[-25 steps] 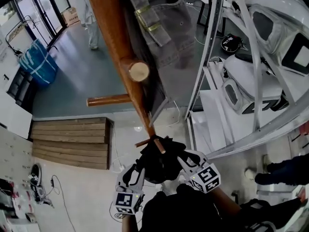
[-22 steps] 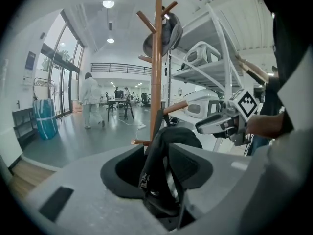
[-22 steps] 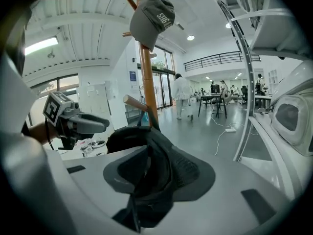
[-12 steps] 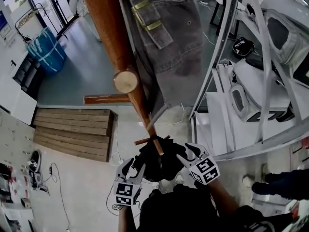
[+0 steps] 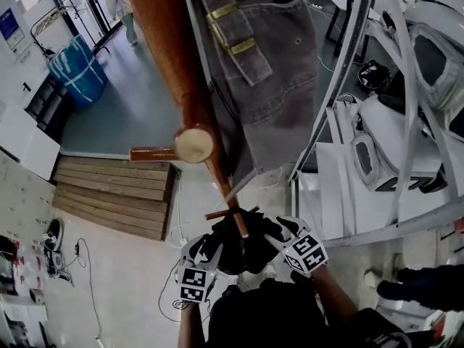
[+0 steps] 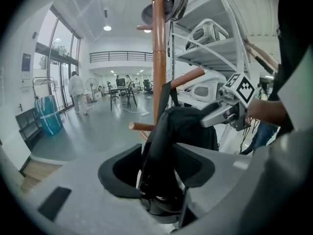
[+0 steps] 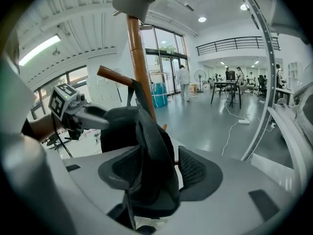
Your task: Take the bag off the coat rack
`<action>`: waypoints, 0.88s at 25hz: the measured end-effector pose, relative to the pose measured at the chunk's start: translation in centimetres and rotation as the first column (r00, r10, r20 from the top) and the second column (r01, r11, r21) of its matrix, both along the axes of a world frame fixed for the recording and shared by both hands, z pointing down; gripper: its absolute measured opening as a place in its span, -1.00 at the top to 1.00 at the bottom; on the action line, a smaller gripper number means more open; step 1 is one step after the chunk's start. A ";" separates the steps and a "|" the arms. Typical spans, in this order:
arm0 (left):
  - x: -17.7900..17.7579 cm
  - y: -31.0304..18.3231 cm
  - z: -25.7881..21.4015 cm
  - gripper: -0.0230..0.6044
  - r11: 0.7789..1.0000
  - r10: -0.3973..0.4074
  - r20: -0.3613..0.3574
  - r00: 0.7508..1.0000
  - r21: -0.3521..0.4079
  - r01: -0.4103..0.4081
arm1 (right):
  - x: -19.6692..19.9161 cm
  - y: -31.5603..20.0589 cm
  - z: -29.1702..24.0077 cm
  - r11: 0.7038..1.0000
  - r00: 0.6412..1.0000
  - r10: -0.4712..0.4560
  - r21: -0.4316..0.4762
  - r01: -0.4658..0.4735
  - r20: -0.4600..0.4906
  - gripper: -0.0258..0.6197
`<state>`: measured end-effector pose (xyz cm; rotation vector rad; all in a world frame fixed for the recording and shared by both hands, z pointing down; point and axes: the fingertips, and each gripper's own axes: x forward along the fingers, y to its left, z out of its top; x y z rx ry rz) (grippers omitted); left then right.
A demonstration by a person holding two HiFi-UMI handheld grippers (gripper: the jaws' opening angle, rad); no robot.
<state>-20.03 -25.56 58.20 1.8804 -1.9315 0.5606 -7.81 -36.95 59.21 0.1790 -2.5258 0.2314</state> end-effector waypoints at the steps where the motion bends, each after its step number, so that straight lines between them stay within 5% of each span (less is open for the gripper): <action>1: -0.1 0.0 0.2 0.28 1.000 -0.001 0.009 1.000 -0.011 0.001 | -0.1 0.2 0.3 1.000 1.000 -0.014 -0.006 0.014 -0.010 0.27; 6: -0.2 -0.2 1.2 0.43 0.999 0.001 0.024 1.000 -0.042 0.000 | -0.4 0.8 1.8 0.999 0.996 -0.041 0.016 0.043 -0.081 0.27; 22: -0.4 -0.5 1.2 0.60 1.000 0.016 0.009 1.000 0.000 -0.016 | -0.5 0.0 1.9 0.999 0.997 0.048 0.017 -0.047 -0.068 0.53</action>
